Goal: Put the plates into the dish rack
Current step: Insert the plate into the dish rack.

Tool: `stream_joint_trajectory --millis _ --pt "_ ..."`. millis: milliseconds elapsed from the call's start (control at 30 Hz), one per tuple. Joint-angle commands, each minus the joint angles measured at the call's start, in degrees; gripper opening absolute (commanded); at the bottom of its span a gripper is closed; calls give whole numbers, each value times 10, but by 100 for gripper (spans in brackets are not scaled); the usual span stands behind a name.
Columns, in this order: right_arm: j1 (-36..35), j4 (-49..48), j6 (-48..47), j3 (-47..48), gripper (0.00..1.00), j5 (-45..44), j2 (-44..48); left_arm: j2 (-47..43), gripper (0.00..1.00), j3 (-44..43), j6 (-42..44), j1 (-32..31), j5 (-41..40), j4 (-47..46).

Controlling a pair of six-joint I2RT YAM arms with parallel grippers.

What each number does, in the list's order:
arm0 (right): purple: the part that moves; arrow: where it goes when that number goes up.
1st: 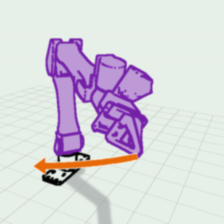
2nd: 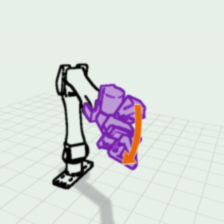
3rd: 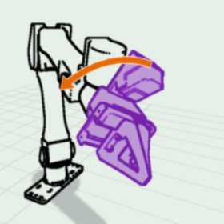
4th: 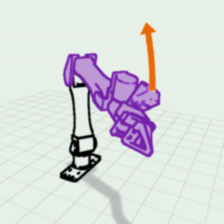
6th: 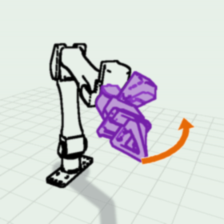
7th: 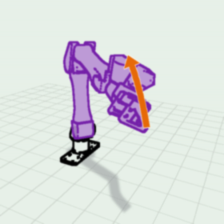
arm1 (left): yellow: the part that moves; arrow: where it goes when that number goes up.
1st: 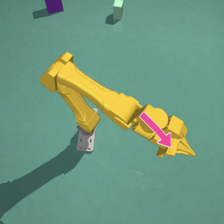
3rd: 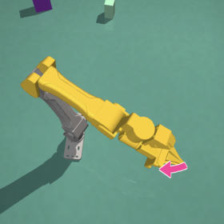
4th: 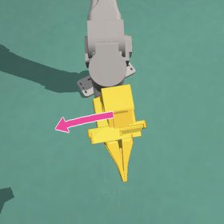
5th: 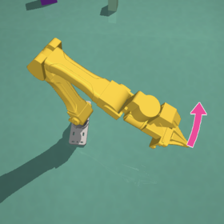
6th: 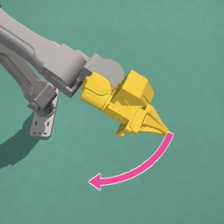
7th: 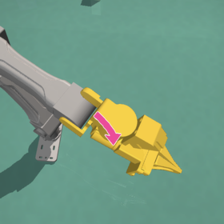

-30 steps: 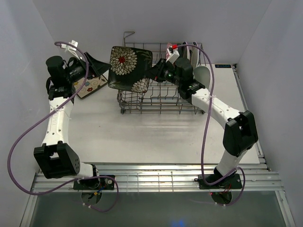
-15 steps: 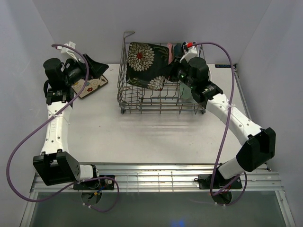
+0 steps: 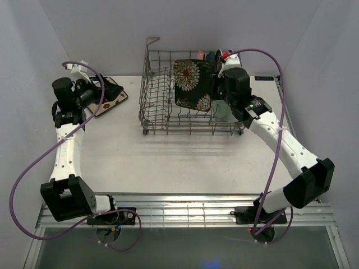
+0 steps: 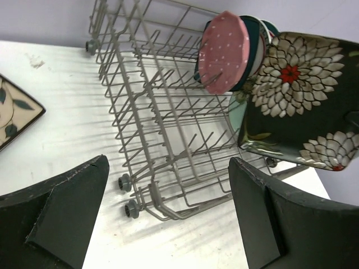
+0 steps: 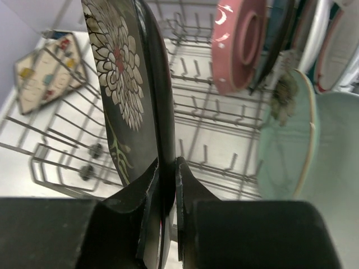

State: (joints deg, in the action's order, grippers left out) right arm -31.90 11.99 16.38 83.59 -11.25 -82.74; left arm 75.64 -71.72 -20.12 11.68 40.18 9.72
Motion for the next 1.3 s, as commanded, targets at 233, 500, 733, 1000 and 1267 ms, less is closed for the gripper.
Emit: stream_joint_trajectory --millis 233,500,733,1000,1267 --pt "0 -12 -77 79 8 -140 76 -29 98 46 10 26 4 -30" --pt "0 53 -121 130 8 -186 56 -45 98 57 13 26 2 -37" --pt "0 163 -144 224 8 -221 1 -50 98 62 16 26 7 -37" --pt "0 242 -149 266 8 -232 -41 -48 98 67 20 26 10 -35" --pt "-1 283 -152 293 8 -258 -85 -40 98 68 21 26 17 -36"
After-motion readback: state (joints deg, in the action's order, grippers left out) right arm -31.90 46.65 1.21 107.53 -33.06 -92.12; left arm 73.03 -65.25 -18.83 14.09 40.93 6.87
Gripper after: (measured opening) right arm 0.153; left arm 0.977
